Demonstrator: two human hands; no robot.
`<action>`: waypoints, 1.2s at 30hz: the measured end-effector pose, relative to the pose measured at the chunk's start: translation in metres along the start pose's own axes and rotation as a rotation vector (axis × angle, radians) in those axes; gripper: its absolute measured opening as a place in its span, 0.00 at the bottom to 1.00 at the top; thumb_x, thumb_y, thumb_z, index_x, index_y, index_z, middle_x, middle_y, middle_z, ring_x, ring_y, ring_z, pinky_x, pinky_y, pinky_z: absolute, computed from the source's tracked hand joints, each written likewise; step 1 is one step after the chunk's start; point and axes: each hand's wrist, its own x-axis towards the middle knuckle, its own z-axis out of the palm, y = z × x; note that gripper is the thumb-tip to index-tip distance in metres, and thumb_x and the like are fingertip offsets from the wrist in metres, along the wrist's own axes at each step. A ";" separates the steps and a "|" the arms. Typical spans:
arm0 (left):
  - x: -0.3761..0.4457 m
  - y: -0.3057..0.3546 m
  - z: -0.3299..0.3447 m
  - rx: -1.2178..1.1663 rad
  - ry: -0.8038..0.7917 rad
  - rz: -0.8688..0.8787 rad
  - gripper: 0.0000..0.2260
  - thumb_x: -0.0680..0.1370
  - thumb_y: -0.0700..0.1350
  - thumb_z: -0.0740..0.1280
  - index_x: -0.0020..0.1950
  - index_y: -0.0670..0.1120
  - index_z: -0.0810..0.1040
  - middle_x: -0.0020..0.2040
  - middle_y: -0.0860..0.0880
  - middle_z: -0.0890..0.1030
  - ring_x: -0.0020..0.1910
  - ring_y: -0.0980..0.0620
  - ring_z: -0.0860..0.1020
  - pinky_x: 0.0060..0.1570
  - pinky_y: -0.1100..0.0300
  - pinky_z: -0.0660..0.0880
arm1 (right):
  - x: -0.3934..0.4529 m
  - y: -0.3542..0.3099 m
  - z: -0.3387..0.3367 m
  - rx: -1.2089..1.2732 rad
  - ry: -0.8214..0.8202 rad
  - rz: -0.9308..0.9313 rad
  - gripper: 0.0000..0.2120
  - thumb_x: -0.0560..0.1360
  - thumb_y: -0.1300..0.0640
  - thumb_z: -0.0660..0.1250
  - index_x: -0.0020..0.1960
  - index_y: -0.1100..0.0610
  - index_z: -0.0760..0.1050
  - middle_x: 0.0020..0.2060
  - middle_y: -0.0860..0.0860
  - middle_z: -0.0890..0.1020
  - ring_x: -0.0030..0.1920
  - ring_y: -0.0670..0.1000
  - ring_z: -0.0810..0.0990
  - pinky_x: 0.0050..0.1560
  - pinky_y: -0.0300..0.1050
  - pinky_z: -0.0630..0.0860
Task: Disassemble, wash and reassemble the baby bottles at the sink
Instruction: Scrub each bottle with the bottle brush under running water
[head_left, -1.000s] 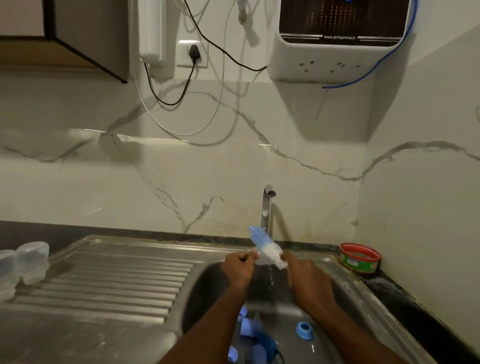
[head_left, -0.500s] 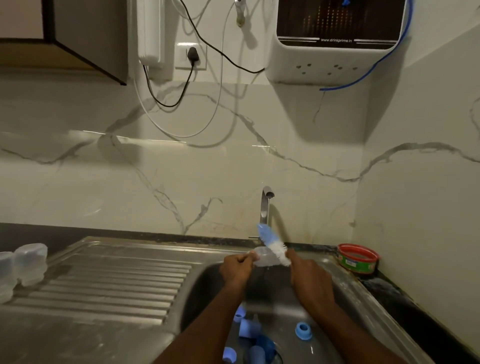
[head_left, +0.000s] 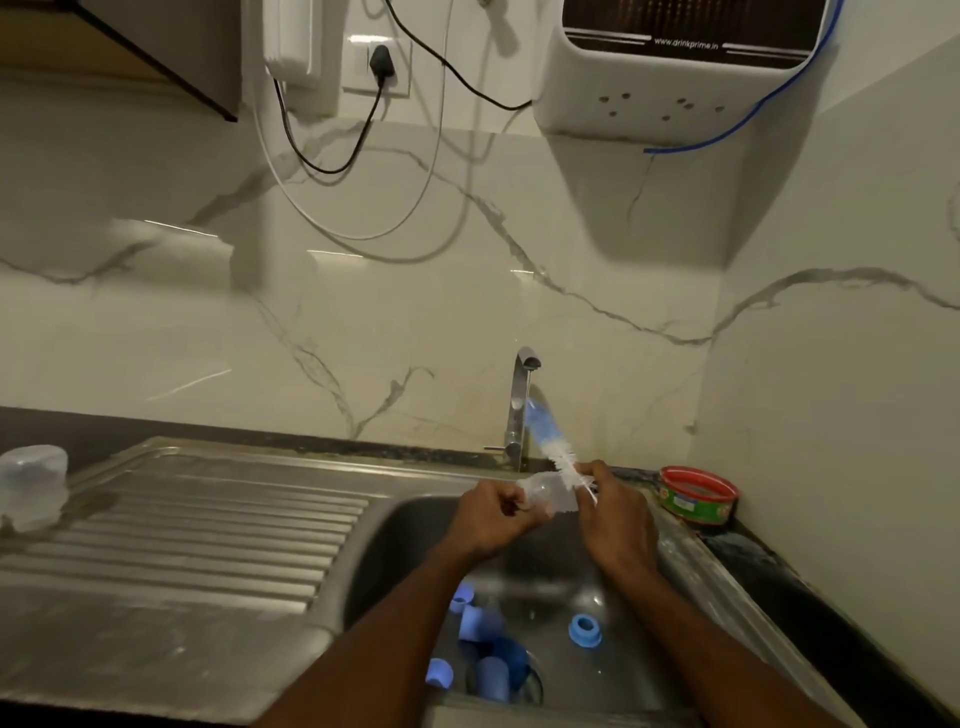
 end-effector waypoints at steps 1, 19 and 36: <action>0.000 -0.001 0.001 0.134 -0.019 0.057 0.15 0.75 0.57 0.74 0.50 0.46 0.85 0.49 0.49 0.85 0.47 0.56 0.81 0.54 0.67 0.76 | 0.003 0.003 0.000 -0.009 0.002 0.006 0.15 0.82 0.52 0.65 0.69 0.46 0.73 0.60 0.50 0.82 0.56 0.52 0.81 0.46 0.42 0.71; 0.009 -0.001 0.012 -0.418 0.325 -0.303 0.09 0.79 0.48 0.71 0.48 0.43 0.85 0.40 0.45 0.86 0.40 0.49 0.85 0.47 0.54 0.84 | -0.013 -0.010 -0.001 -0.297 -0.102 -0.112 0.17 0.81 0.50 0.66 0.69 0.46 0.69 0.55 0.50 0.82 0.52 0.50 0.82 0.51 0.45 0.79; 0.017 -0.001 0.006 -0.211 0.455 -0.517 0.16 0.78 0.57 0.71 0.49 0.44 0.82 0.44 0.44 0.83 0.44 0.47 0.83 0.54 0.50 0.81 | -0.024 -0.024 0.009 -0.374 -0.219 -0.262 0.22 0.82 0.52 0.63 0.73 0.46 0.61 0.55 0.52 0.82 0.51 0.53 0.82 0.48 0.46 0.77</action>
